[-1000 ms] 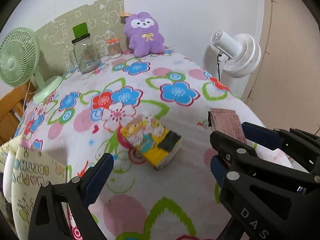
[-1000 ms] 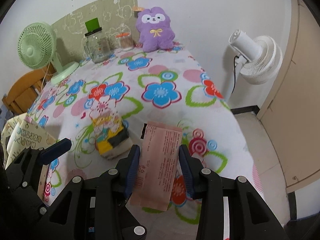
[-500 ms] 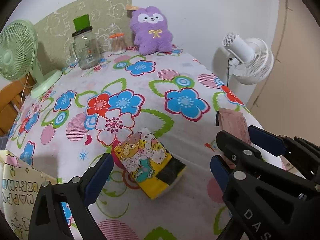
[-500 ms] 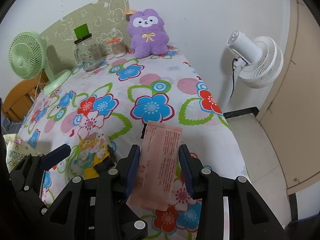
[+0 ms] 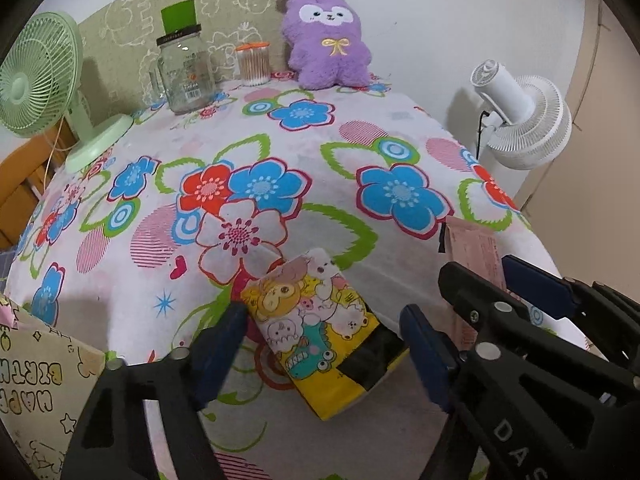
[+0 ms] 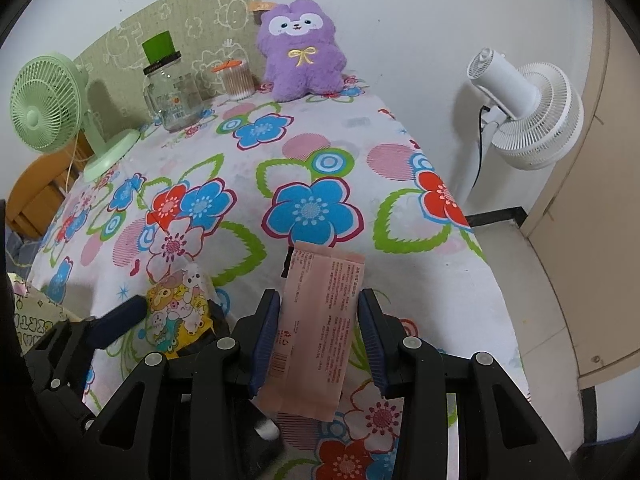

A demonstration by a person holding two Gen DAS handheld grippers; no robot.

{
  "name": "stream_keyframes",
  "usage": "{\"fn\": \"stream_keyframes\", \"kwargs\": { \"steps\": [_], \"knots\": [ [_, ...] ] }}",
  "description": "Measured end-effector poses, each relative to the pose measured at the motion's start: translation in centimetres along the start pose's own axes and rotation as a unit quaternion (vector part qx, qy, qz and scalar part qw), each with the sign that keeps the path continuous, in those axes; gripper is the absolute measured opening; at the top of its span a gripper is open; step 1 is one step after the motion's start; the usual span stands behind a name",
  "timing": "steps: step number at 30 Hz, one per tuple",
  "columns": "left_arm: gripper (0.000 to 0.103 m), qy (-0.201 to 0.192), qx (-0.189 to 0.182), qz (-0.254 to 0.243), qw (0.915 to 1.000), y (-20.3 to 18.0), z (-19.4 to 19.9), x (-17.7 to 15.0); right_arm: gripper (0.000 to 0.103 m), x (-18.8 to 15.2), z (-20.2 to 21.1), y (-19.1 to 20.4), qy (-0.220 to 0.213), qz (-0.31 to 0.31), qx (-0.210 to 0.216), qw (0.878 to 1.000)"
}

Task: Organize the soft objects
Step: 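Close the left tool on the yellow snack box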

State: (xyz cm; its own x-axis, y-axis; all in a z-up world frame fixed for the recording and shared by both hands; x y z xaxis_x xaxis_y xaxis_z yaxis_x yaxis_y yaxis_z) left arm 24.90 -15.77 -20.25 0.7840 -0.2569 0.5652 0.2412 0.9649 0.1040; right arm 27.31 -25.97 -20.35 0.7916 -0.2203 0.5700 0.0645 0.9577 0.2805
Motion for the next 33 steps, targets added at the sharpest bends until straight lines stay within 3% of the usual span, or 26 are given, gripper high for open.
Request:
{"fn": "stream_keyframes", "kwargs": {
  "steps": [13,22,33],
  "knots": [
    [0.057,-0.001,-0.013,-0.004,0.9999,-0.2,1.0,-0.5,0.044,-0.5,0.5,0.3,0.002,0.001,0.006,1.000],
    [0.049,-0.012,-0.011,-0.003,0.9999,-0.2,2.6,-1.4,0.044,-1.4,2.1,0.8,-0.007,0.002,0.009,1.000],
    [0.048,-0.032,-0.002,-0.005,0.9995,0.0,5.2,-2.5,0.044,-2.5,4.6,1.5,-0.024,0.003,0.013,1.000]
  ]
}}
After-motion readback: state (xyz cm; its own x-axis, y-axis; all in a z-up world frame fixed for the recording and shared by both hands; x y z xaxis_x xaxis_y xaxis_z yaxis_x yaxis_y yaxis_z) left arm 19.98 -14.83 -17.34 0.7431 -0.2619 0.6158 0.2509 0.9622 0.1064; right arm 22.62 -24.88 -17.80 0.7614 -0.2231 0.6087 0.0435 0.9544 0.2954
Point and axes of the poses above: each gripper's, at about its wrist camera, not at the fingertips, and z roughly against the way its jaws point, y to its left, x to its top, the point moved 4 cm from there along -z, roughly the way its jaws point, and after that the axes turned 11 degrees about -z, right-handed, at the moved point
